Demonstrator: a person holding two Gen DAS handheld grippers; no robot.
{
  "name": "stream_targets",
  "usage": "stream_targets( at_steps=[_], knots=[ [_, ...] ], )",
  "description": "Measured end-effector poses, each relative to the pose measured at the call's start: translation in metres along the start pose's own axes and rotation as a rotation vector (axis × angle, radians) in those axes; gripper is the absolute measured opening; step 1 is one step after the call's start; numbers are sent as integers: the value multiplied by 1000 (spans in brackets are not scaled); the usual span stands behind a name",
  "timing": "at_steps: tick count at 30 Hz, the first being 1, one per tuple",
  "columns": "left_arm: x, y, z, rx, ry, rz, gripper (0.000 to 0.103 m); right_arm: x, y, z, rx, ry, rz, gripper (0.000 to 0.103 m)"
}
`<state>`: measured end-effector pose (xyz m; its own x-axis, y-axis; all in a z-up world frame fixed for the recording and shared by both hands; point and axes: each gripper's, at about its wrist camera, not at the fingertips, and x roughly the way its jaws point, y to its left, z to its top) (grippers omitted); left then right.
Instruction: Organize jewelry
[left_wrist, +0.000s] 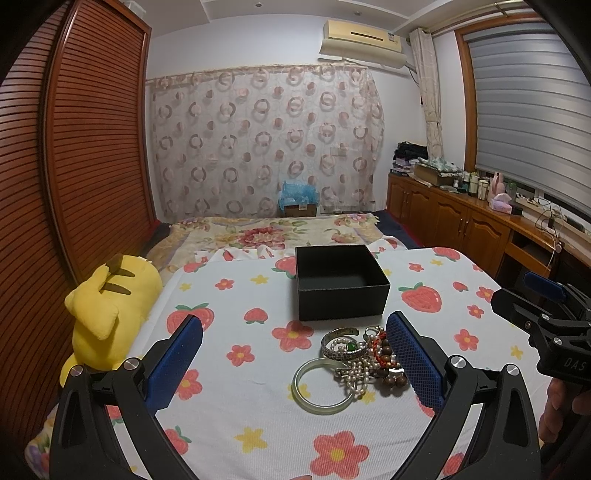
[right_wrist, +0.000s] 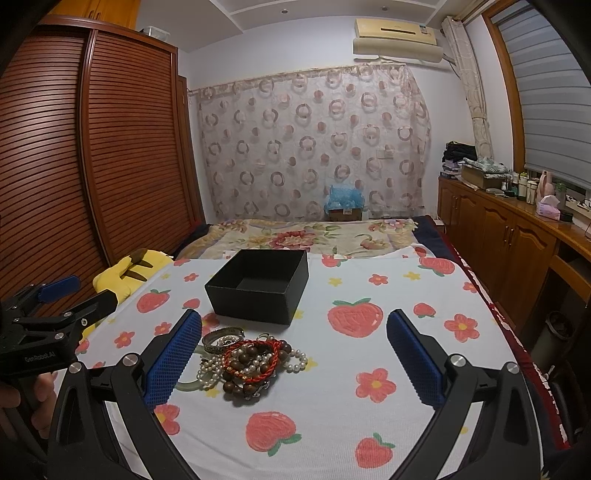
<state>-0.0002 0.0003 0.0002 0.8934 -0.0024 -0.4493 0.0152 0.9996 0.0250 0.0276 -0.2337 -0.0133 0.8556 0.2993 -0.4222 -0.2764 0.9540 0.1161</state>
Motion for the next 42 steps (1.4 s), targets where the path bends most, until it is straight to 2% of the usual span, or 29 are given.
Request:
stream_targets(
  at_steps=[42],
  knots=[
    [1, -3, 3, -1, -4, -2, 96, -1, -1, 0, 2, -5, 1, 101]
  ],
)
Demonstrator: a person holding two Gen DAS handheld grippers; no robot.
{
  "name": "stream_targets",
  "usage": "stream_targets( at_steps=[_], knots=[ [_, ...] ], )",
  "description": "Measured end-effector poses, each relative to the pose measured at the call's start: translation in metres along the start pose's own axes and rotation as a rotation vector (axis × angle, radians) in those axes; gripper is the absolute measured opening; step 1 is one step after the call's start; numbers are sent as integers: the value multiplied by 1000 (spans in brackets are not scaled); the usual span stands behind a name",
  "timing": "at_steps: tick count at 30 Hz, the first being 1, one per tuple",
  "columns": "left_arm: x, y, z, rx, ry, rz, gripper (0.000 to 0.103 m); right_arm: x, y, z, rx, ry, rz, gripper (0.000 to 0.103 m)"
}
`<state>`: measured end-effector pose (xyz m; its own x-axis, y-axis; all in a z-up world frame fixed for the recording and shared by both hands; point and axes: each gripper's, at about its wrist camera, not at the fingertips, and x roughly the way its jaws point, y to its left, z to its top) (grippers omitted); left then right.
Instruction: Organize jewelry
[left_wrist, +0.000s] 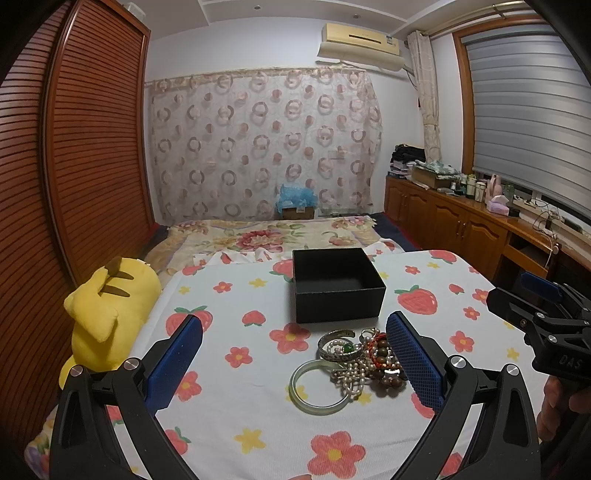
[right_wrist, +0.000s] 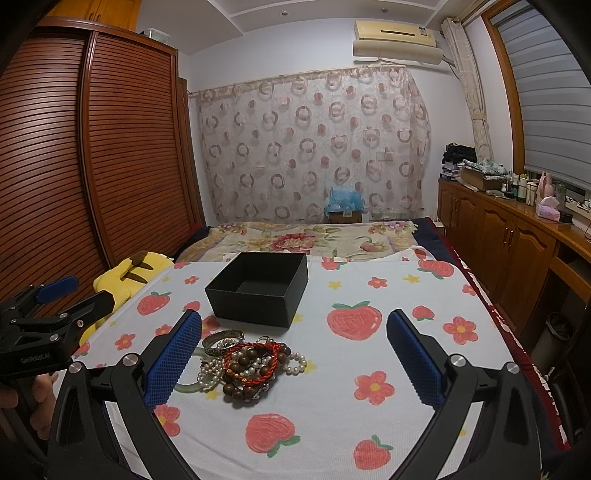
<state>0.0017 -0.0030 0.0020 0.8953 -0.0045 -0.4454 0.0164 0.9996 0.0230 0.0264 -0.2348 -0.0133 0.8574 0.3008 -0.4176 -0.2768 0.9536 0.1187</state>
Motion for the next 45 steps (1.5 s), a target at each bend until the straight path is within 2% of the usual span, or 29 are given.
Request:
stream_targets(
  at_steps=[9, 16, 21, 25, 26, 34, 37, 40, 45],
  knots=[
    [10, -4, -4, 0, 42, -3, 96, 6, -2, -2, 1, 28, 20, 101],
    [33, 5, -16, 11, 131, -14, 96, 17, 5, -2, -30, 51, 60, 100],
    [44, 11, -22, 17, 170, -20, 96, 30, 5, -5, -61, 85, 82, 92],
    [50, 14, -27, 40, 204, -24, 96, 46, 4, -10, -84, 142, 115, 80],
    [51, 14, -28, 46, 211, -24, 96, 51, 4, -12, -93, 159, 122, 72],
    [68, 23, -37, 52, 275, -83, 96, 91, 5, -31, -121, 313, 203, 41],
    [74, 25, -37, 52, 290, -108, 96, 102, 5, -35, -107, 352, 234, 36],
    [81, 25, -37, 67, 299, -118, 96, 113, 6, -36, -100, 383, 245, 26],
    [95, 24, -36, 78, 317, -155, 96, 126, 5, -37, -64, 438, 270, 23]
  ],
)
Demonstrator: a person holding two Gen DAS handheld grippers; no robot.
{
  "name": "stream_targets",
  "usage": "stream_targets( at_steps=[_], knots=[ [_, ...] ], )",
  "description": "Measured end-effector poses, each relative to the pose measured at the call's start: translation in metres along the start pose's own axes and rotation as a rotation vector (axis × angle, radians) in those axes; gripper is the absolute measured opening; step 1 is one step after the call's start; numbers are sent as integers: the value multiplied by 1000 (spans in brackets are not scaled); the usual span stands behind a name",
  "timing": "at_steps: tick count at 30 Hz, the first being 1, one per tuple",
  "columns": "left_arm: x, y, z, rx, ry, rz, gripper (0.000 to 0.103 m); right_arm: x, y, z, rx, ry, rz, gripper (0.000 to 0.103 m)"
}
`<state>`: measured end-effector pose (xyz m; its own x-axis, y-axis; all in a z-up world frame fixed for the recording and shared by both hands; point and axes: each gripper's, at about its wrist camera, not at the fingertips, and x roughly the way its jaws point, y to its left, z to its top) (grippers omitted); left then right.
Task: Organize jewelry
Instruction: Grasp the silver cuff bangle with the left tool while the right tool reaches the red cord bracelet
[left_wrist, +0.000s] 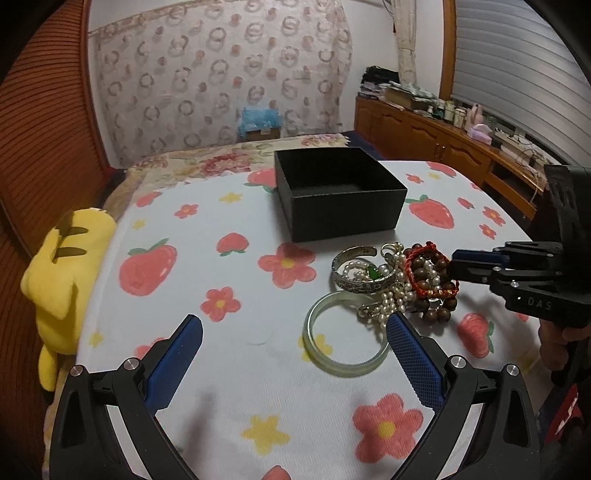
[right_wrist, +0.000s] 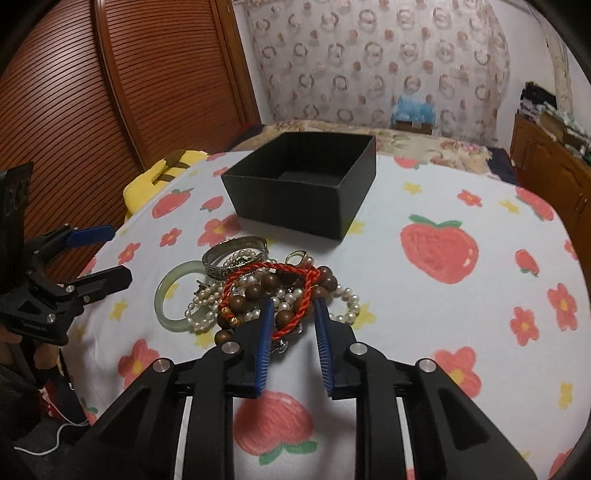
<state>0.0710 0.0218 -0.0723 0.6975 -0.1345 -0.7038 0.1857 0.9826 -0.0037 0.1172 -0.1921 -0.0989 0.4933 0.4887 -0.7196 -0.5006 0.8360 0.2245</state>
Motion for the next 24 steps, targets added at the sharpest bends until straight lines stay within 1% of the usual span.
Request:
stream_targets(
  at_steps=[3, 4, 5, 6, 11, 16, 18, 19, 22, 24],
  knots=[
    [10, 0, 4, -2, 16, -30, 96, 5, -2, 2, 14, 20, 16, 21],
    [14, 1, 5, -2, 21, -37, 96, 5, -3, 3, 22, 25, 25, 19],
    [18, 1, 6, -2, 26, -42, 96, 5, -4, 3, 26, 28, 33, 14],
    [21, 0, 7, -1, 29, -47, 96, 4, -4, 4, 20, 29, 35, 13],
    [38, -2, 14, 2, 56, -77, 96, -1, 0, 5, -13, 16, 14, 12],
    [52, -5, 22, -17, 87, -141, 96, -12, -9, 6, -7, -21, -2, 12],
    [55, -6, 24, -20, 92, -161, 95, -18, -14, 6, 3, -36, 2, 12],
    [57, -7, 25, -20, 97, -172, 92, -21, -15, 7, 6, -45, 4, 12],
    [62, -11, 28, -11, 106, -179, 91, -26, -18, 7, 5, -58, 7, 12],
    [66, -14, 30, -7, 113, -188, 90, -23, -18, 7, -10, -54, -15, 12]
  ],
)
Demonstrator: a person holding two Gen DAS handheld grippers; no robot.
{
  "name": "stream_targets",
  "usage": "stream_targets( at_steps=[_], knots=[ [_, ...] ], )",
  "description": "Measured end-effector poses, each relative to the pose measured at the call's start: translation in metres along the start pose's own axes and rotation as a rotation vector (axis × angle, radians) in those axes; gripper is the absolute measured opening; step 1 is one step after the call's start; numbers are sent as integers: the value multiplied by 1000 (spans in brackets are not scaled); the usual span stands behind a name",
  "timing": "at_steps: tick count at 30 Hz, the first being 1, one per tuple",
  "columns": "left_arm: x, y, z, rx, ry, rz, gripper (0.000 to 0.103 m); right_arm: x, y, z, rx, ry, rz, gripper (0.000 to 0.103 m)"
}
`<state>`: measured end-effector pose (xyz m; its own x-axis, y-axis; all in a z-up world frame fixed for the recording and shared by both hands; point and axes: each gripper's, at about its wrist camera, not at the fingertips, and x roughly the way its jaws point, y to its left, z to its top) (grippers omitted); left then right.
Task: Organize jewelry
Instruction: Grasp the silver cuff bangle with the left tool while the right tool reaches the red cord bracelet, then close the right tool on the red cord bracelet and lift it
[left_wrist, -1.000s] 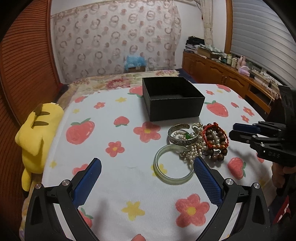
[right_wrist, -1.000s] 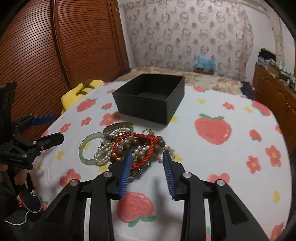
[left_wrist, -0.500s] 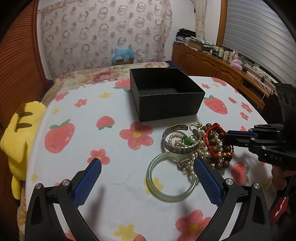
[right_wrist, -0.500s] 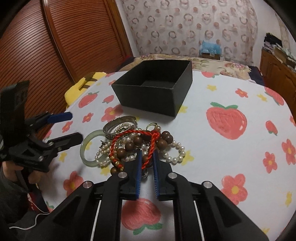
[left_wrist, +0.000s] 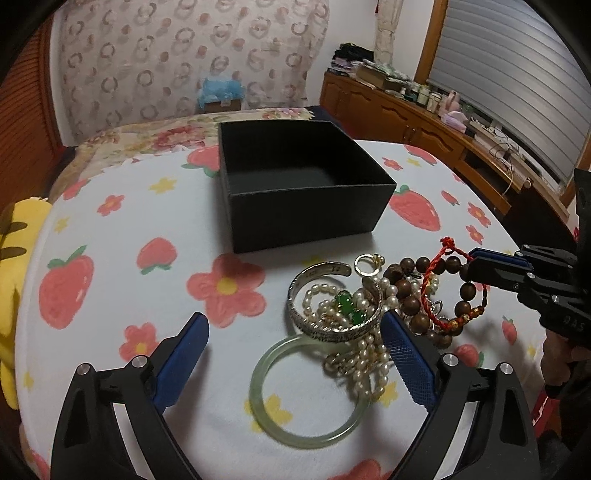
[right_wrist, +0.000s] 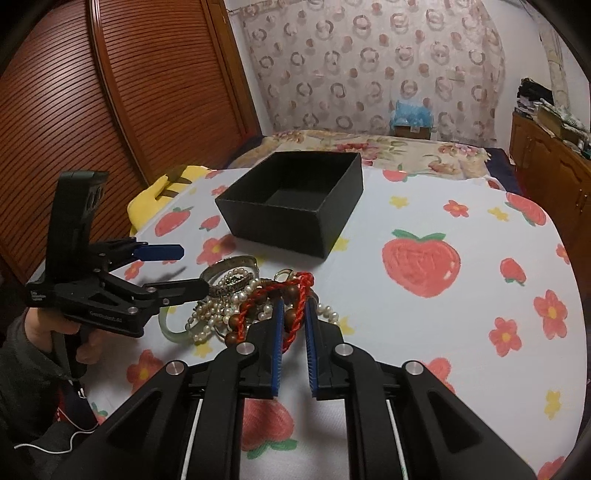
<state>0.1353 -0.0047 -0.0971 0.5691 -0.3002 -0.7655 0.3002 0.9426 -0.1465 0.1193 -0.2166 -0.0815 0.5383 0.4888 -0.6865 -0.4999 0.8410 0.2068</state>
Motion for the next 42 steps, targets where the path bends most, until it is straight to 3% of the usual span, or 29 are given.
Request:
stream_targets(
  at_steps=[4, 12, 16, 23, 34, 42],
  knots=[
    [6, -7, 5, 21, 15, -22, 89, 0, -7, -3, 2, 3, -22, 12],
    [23, -9, 14, 9, 57, -80, 73, -1, -20, -9, -8, 30, -76, 12],
    [26, -9, 16, 7, 59, -94, 57, 0, -28, -13, -12, 49, -104, 13],
    [23, -10, 14, 18, 47, -76, 57, -6, -41, -16, -14, 38, -135, 12],
    [1, -11, 11, 9, -41, -50, 57, -5, -44, -15, 10, 48, -106, 12],
    [-10, -20, 2, 34, -59, -41, 57, 13, -44, -20, 19, 115, -129, 13]
  ],
)
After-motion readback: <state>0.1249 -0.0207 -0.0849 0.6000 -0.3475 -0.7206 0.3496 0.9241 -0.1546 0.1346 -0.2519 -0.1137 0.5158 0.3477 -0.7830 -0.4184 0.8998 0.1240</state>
